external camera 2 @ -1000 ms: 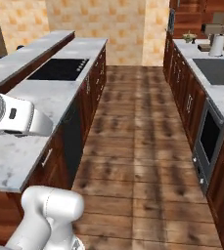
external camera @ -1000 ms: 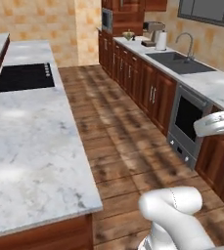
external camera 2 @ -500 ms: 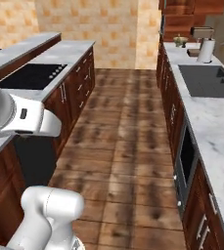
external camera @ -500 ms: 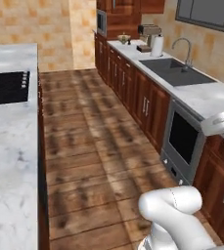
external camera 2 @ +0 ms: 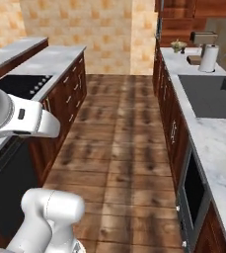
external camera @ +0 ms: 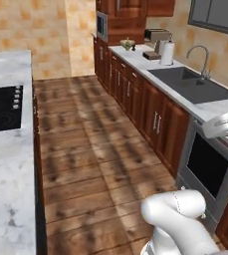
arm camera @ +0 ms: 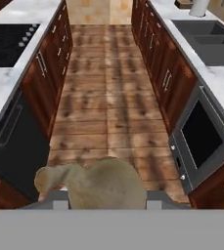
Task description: Retrieve the bottle and the shaker from the cabinet and place them next to the mixing bowl on the counter. Then add garlic from the fridge to the mixing bowl.
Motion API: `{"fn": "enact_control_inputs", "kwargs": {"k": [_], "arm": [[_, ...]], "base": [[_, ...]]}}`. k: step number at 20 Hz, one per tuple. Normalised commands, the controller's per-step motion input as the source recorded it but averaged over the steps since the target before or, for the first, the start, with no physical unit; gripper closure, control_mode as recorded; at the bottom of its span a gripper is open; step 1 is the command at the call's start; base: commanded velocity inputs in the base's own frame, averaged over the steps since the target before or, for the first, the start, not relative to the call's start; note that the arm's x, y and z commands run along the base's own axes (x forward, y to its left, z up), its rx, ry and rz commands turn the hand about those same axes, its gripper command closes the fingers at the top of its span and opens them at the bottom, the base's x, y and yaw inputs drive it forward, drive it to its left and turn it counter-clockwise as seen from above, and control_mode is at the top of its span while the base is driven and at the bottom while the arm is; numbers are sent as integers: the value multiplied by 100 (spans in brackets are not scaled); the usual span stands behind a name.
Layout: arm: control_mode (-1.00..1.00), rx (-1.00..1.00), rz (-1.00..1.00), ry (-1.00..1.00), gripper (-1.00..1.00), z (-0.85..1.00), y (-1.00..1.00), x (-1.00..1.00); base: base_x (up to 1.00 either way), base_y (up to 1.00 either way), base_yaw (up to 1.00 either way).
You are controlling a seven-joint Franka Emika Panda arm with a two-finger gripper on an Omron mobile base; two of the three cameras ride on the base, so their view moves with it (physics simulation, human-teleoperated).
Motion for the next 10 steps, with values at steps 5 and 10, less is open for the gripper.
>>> {"fn": "enact_control_inputs", "kwargs": {"k": [5,10], "arm": [[100,0,0,0,100,0,0,0],[100,0,0,0,100,0,0,0]], "base": [[100,0,-2],[100,3,-3]]}}
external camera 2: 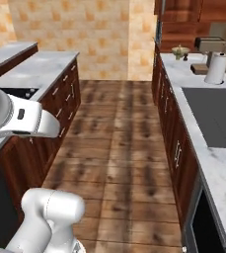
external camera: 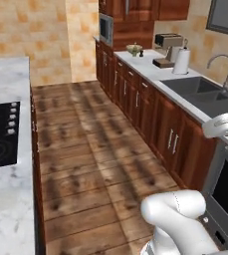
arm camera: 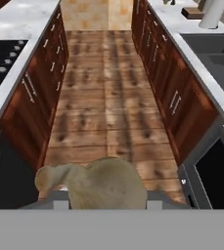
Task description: Retrieve the bottle and the shaker from the cabinet and place them next to the mixing bowl on the counter. Then add garlic from the fridge to the mixing bowl.
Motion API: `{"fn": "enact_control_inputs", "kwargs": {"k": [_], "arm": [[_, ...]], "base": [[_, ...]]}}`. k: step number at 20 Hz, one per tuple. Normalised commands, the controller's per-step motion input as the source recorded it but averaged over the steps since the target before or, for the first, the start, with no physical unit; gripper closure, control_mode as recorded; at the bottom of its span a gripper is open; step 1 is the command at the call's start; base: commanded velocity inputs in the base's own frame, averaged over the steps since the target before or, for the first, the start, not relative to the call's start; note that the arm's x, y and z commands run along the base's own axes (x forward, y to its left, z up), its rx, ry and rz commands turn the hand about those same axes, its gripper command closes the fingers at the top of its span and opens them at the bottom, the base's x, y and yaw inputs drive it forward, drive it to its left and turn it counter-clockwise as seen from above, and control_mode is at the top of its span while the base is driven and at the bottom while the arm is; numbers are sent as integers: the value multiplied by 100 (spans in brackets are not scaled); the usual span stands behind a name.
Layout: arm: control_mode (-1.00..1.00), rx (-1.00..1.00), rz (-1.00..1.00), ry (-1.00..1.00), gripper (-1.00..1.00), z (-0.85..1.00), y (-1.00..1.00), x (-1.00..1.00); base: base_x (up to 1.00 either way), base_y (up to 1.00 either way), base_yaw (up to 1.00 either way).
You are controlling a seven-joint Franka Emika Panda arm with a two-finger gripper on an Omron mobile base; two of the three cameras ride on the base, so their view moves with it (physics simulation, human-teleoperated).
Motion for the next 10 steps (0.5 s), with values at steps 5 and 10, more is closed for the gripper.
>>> {"fn": "enact_control_inputs", "kwargs": {"k": [5,10], "arm": [[100,0,0,0,100,0,0,0],[100,0,0,0,100,0,0,0]], "base": [[100,5,0],[100,0,0]]}}
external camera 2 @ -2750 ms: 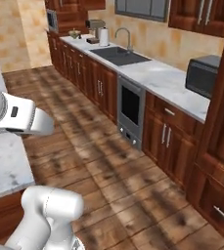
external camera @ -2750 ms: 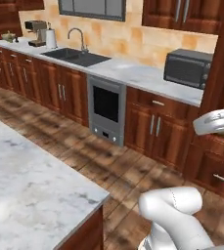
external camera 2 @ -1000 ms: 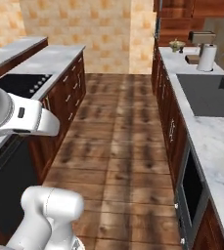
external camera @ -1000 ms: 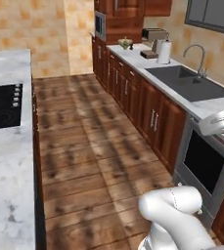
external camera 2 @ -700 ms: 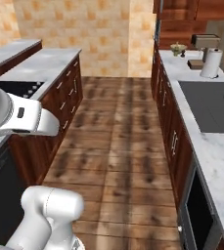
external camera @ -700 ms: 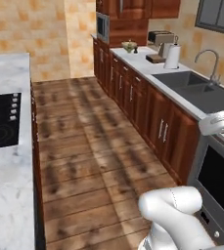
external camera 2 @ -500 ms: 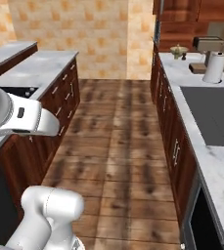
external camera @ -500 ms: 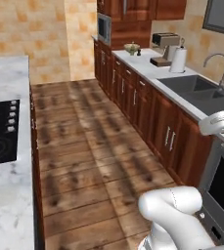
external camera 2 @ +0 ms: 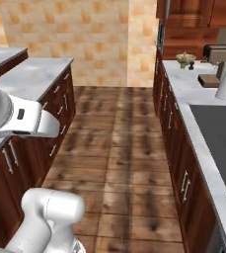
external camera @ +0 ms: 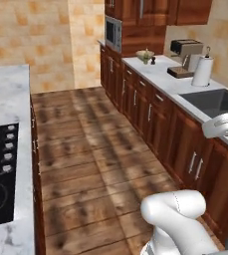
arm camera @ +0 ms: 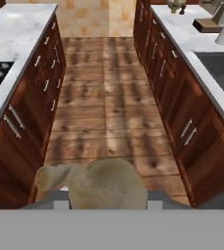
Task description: Retrieve the bottle and the shaker from the cabinet and place them next to the mixing bowl on the counter. Then add garlic from the fridge to the mixing bowl.
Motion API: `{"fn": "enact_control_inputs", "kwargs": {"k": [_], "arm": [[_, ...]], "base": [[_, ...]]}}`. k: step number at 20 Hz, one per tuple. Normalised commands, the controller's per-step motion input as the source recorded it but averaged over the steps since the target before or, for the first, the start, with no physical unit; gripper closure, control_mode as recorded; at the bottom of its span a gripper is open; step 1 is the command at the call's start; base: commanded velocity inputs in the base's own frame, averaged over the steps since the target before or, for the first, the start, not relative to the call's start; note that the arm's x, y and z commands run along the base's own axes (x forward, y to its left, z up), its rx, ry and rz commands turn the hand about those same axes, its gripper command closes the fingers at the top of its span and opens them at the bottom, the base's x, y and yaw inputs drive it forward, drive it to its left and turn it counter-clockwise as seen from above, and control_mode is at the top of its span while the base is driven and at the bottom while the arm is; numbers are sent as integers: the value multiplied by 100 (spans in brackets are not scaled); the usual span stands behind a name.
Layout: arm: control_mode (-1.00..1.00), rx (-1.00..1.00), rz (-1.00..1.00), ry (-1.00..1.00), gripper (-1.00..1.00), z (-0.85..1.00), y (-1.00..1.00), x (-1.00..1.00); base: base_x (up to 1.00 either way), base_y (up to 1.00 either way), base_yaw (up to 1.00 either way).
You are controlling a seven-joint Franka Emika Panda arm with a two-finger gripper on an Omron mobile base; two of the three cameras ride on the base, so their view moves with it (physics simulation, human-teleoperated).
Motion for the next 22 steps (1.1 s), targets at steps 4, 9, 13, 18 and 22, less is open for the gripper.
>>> {"fn": "enact_control_inputs", "kwargs": {"k": [4,9,13,18,22], "arm": [[100,0,0,0,100,0,0,0],[100,0,0,0,100,0,0,0],[100,0,0,0,100,0,0,0],[100,0,0,0,100,0,0,0],[100,0,0,0,100,0,0,0]], "base": [[100,0,0],[100,0,-1],[100,0,0],[100,0,0],[100,0,-1]]}}
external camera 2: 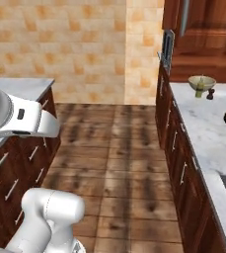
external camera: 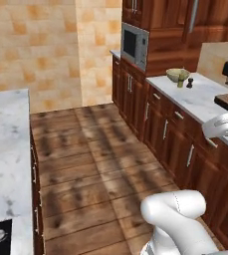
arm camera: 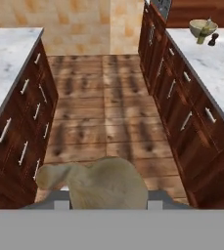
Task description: Retrieve the bottle and the shaker from the cabinet and place them next to the mixing bowl on the counter. Then add garlic from the fridge to the mixing bowl.
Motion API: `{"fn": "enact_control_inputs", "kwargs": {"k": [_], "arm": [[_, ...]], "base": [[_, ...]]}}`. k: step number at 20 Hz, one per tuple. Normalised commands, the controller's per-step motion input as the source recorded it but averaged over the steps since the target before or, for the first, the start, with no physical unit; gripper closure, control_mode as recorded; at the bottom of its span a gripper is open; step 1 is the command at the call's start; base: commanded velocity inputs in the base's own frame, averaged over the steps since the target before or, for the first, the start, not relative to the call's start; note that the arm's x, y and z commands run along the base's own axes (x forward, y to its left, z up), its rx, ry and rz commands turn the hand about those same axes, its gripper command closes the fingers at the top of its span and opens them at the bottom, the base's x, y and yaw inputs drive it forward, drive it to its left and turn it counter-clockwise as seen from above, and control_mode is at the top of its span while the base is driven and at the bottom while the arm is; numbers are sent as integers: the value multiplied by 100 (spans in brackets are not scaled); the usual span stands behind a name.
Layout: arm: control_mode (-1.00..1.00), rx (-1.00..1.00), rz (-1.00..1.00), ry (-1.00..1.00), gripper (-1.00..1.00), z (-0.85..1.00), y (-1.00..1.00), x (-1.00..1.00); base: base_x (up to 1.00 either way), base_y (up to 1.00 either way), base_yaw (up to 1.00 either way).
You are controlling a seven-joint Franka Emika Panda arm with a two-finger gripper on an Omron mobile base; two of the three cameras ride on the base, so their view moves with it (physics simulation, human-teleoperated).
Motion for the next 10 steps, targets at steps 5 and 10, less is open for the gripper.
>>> {"fn": "enact_control_inputs", "kwargs": {"k": [5,10], "arm": [[100,0,0,0,100,0,0,0],[100,0,0,0,100,0,0,0]], "base": [[100,0,-5],[100,0,-14]]}}
